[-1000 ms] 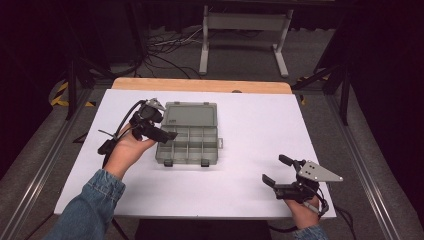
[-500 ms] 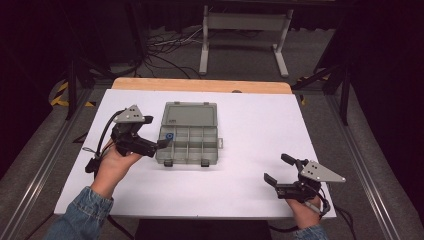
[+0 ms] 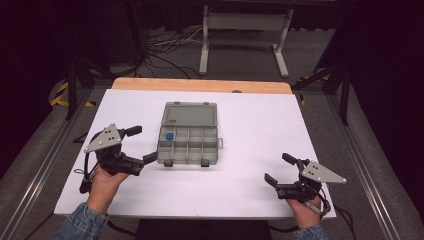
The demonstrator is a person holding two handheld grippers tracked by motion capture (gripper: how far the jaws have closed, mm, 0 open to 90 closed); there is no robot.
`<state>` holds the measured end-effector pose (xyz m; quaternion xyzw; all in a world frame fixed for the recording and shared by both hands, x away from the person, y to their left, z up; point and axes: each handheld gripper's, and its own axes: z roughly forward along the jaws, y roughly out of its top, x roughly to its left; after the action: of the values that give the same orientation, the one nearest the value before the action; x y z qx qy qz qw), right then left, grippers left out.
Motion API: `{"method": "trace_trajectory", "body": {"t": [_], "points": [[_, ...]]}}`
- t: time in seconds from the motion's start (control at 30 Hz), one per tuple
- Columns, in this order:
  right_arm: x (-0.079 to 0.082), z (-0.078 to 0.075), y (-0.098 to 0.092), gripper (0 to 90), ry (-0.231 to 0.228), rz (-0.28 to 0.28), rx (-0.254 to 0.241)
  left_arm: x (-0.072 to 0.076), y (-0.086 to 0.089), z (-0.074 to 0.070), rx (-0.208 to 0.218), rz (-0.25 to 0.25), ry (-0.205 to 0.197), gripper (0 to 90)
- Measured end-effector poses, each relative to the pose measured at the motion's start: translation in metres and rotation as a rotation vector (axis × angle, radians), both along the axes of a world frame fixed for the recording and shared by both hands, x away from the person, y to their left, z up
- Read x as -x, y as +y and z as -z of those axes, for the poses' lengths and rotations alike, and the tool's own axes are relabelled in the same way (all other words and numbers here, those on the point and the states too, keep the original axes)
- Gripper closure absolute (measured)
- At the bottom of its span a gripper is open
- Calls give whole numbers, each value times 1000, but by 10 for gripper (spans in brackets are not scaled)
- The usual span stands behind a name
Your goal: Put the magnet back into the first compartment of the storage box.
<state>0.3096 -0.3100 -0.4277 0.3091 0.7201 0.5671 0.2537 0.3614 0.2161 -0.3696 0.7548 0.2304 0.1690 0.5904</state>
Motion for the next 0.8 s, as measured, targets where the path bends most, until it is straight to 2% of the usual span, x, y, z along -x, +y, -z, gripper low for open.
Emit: {"method": "trace_trajectory", "body": {"t": [0.1,0.3,0.4,0.47,0.53,0.6,0.63,0.8], "points": [[0,0,0,48,-4,1,-1,6,5,9,38,-11,-44,4],[0,0,1,40,-9,2,3,11,13,26,104,2,-54,4],[0,0,1,36,-15,2,6,13,17,35,129,-4,-78,4],[0,0,1,33,-24,3,5,14,17,38,130,-9,-81,5],[1,0,1,29,-28,1,4,14,18,48,103,-14,-64,5],[1,0,1,27,-37,0,6,14,19,51,99,-12,-64,7],[1,0,1,27,-37,0,6,15,19,55,94,-17,-78,7],[2,1,0,21,-51,3,9,16,23,67,104,-7,-67,7]]}}
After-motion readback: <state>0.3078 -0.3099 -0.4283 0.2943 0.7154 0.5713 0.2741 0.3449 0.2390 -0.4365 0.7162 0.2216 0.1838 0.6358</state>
